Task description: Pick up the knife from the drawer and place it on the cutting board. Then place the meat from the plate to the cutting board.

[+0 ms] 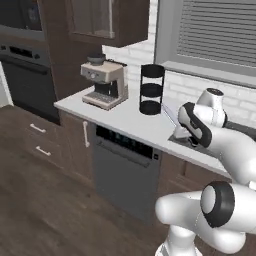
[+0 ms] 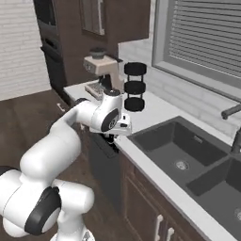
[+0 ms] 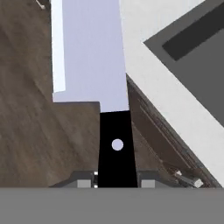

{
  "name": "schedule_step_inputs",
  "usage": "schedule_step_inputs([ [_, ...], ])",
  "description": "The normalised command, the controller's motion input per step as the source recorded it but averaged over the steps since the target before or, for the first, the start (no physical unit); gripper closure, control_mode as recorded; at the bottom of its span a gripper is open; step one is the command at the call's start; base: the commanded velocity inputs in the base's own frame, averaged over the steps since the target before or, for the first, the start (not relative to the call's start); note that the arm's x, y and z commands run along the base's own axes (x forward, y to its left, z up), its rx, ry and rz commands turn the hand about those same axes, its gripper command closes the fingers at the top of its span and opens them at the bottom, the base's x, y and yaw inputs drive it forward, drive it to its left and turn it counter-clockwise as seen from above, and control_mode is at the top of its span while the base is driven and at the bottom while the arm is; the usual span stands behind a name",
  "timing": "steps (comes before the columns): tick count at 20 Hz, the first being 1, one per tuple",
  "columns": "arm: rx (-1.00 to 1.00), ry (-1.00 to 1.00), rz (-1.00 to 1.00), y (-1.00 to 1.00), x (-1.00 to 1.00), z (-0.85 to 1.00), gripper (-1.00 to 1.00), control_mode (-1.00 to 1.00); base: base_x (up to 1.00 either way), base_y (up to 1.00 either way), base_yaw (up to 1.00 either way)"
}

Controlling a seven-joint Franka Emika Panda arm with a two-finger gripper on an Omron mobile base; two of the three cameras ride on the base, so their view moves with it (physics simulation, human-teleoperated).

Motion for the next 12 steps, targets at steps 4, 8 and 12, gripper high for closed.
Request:
schedule_step_inputs([
  [4,0.00,0.00,0.00,0.00,0.00,0.00,1.00,1.00,0.02,0.75,0.62],
  [8,0.00,0.00,0.00,0.00,0.00,0.00,1.00,1.00,0.00,0.77,0.63],
  [12,0.00,0.00,0.00,0.00,0.00,0.00,1.00,1.00,0.01,0.76,0.62],
])
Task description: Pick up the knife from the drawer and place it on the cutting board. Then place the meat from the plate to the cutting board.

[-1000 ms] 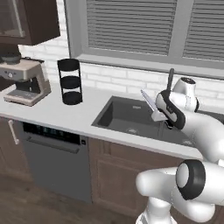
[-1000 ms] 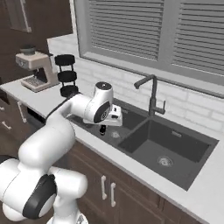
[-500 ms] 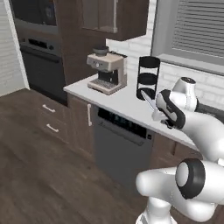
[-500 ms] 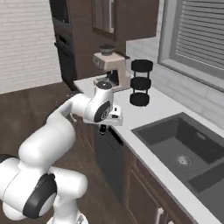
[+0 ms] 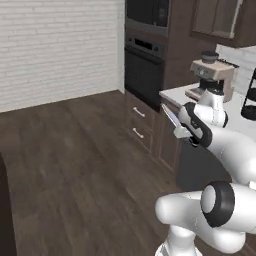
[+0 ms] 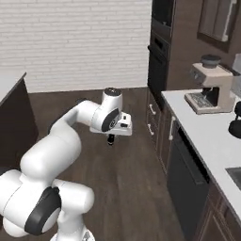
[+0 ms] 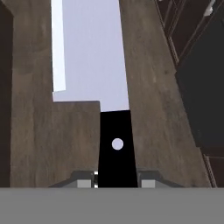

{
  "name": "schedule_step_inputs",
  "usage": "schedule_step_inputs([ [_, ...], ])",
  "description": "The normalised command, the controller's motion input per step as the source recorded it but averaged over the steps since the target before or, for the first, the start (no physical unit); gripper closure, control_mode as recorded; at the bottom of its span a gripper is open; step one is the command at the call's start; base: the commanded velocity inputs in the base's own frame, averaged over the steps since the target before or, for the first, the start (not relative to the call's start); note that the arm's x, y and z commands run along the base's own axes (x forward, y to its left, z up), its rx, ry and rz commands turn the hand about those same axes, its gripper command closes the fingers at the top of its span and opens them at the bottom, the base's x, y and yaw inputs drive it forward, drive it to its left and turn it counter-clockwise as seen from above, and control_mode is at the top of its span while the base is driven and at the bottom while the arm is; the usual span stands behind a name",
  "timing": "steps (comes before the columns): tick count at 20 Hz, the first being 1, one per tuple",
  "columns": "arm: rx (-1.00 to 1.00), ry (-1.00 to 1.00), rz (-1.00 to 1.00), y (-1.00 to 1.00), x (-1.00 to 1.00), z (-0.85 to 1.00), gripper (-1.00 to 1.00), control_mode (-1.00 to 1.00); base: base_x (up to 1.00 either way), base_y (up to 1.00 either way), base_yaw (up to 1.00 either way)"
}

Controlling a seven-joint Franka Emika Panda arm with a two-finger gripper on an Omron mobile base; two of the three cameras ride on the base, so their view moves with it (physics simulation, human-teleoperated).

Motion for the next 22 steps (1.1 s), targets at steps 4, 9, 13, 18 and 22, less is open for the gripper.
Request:
schedule_step_inputs([
  [4,0.00,0.00,0.00,0.00,0.00,0.00,1.00,1.00,0.00,0.74,0.61],
  [9,0.00,0.00,0.00,0.00,0.00,0.00,1.00,1.00,0.14,0.40,0.51],
  [13,0.00,0.00,0.00,0.00,0.00,0.00,1.00,1.00,0.85,-0.13,0.08],
  [18,0.00,0.00,0.00,0.00,0.00,0.00,1.00,1.00,0.96,-0.37,0.05],
  [22,0.00,0.00,0.00,0.00,0.00,0.00,1.00,1.00,1.00,-0.31,0.01],
])
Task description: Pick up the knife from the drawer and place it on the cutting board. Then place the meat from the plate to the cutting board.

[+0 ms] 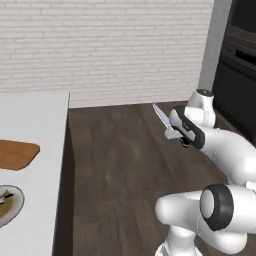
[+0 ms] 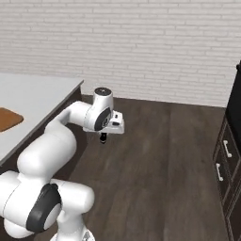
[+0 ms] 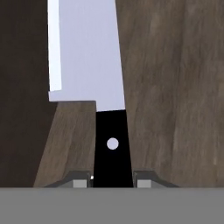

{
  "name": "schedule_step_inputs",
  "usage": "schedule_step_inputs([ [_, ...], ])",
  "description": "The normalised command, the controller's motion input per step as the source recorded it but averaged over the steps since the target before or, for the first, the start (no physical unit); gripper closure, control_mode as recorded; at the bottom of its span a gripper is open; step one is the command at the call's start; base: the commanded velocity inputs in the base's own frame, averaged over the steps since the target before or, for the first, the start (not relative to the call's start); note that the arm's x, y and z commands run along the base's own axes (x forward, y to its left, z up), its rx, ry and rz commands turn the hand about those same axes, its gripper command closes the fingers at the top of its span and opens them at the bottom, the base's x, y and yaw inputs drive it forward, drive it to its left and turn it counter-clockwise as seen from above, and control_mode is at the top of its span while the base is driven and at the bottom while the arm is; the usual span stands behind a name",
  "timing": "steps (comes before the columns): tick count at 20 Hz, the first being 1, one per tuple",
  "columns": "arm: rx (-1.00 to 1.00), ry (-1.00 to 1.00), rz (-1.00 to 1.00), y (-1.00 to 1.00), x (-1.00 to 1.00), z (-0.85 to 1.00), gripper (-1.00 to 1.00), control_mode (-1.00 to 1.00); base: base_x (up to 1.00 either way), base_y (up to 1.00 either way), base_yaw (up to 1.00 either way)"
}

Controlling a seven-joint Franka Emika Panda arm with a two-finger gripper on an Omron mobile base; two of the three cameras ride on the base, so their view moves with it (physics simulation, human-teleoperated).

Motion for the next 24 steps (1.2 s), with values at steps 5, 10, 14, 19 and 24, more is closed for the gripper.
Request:
schedule_step_inputs([
  [5,0.00,0.00,0.00,0.00,0.00,0.00,1.00,1.00,0.69,-0.14,0.19],
  [10,0.00,0.00,0.00,0.00,0.00,0.00,1.00,1.00,0.14,-0.03,0.44],
  [14,0.00,0.00,0.00,0.00,0.00,0.00,1.00,1.00,-0.16,0.00,0.62],
  [19,0.00,0.00,0.00,0.00,0.00,0.00,1.00,1.00,-0.33,-0.01,0.62],
  [24,0.00,0.00,0.00,0.00,0.00,0.00,1.00,1.00,-0.40,-0.05,0.61],
])
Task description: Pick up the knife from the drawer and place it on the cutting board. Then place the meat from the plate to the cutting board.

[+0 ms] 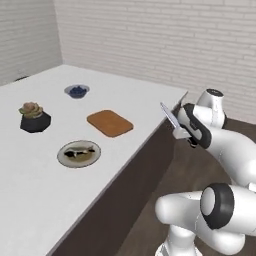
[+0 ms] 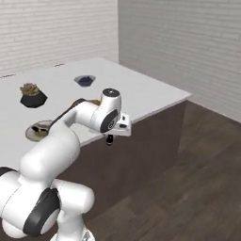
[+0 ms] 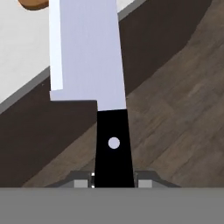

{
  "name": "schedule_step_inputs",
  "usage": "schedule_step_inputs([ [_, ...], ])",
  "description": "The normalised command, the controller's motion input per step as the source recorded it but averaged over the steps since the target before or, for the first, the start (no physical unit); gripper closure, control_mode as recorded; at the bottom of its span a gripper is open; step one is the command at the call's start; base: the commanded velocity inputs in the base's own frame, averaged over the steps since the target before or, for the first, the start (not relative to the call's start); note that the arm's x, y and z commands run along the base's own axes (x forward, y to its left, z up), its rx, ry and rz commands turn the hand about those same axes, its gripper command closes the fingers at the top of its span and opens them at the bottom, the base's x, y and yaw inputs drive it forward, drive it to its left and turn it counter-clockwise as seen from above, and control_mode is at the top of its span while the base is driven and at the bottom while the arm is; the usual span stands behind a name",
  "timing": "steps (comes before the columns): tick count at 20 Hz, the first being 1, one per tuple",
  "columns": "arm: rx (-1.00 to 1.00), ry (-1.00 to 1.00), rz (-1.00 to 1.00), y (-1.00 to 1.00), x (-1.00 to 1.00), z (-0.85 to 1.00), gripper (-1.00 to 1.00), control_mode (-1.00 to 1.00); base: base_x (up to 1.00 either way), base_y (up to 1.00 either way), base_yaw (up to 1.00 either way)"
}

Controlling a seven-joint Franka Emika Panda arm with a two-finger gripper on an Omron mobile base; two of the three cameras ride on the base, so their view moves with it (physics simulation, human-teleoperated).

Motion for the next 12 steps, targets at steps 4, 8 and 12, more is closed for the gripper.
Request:
schedule_step_inputs([
  [4,0.00,0.00,0.00,0.00,0.00,0.00,1.00,1.00,-0.62,-0.24,0.59],
  [8,0.00,0.00,0.00,0.00,0.00,0.00,1.00,1.00,-0.62,-0.30,0.54],
  [12,0.00,0.00,0.00,0.00,0.00,0.00,1.00,1.00,-0.47,-0.29,0.57],
])
